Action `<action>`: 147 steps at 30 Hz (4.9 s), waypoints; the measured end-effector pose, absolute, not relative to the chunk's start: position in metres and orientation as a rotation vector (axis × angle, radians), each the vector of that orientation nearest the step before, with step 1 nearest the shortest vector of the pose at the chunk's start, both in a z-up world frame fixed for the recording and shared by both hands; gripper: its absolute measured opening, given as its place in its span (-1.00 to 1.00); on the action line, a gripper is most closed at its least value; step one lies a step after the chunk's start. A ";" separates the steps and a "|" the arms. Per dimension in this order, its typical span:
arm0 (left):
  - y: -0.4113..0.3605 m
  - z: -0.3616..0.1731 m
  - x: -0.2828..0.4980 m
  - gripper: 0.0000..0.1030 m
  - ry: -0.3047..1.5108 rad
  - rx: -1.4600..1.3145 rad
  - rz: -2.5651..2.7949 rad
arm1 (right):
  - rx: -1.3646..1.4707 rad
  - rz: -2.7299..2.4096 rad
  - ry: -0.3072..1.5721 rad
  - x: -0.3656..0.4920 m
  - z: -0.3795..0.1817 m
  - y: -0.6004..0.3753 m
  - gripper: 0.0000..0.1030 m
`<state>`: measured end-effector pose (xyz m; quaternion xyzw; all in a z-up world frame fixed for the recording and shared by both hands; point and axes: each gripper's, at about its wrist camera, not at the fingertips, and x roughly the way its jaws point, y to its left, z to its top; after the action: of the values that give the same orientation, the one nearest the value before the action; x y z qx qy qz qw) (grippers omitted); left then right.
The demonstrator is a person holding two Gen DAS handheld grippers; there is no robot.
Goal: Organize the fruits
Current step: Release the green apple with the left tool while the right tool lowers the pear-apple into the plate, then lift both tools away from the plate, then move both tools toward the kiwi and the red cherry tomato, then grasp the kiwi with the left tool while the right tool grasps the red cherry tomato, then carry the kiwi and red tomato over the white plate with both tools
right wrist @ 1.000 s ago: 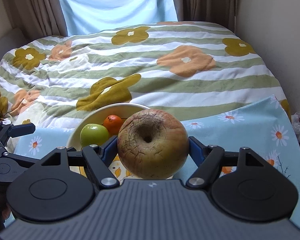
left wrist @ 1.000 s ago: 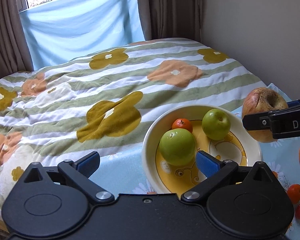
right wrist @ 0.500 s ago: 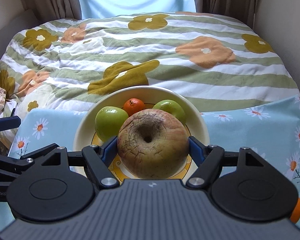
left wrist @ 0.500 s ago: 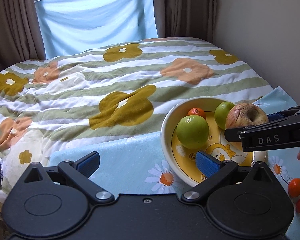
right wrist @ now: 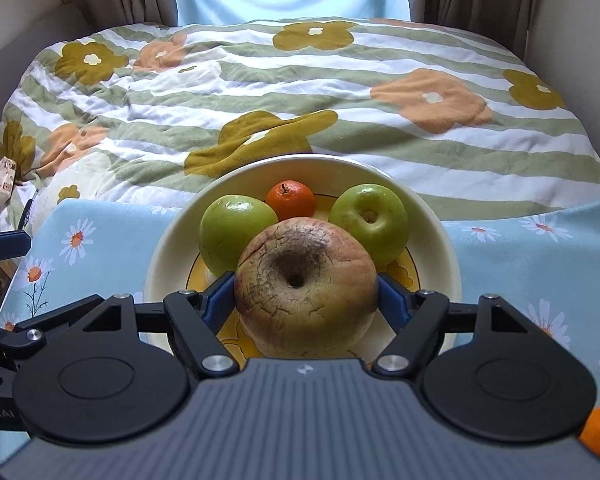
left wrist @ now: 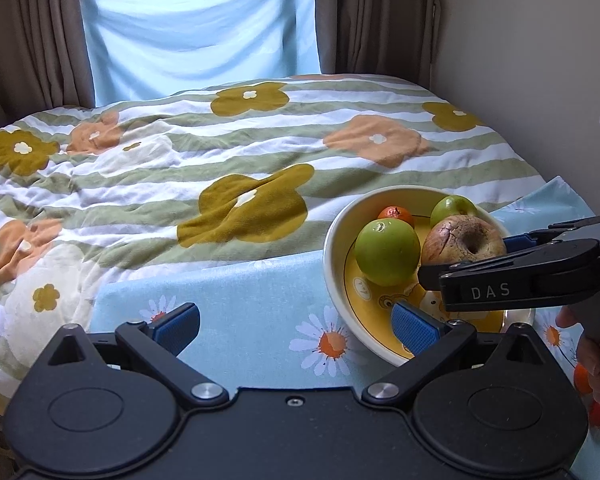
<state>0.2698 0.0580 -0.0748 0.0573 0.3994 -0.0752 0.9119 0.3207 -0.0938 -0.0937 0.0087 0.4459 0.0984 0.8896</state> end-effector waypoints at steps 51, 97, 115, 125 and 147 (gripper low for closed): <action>-0.022 -0.019 0.085 0.99 0.591 0.126 -0.072 | 0.013 0.245 0.741 0.124 -0.006 -0.247 1.00; -0.015 -0.143 0.145 0.38 0.826 0.214 -0.284 | 0.004 0.204 0.902 0.113 -0.133 -0.220 0.49; -0.028 -0.140 0.127 0.36 0.816 0.204 -0.279 | -0.030 0.214 0.888 0.114 -0.133 -0.219 -0.12; -0.032 -0.120 0.111 0.36 0.780 0.151 -0.241 | -0.034 0.249 0.868 0.107 -0.118 -0.219 -0.13; -0.044 -0.026 0.090 0.35 0.682 0.073 -0.103 | -0.056 0.385 0.786 0.113 -0.020 -0.222 -0.13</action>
<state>0.0896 -0.0445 -0.0262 0.0356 0.3340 -0.0503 0.9406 0.1128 -0.2217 -0.0204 -0.0273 0.3807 0.1863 0.9053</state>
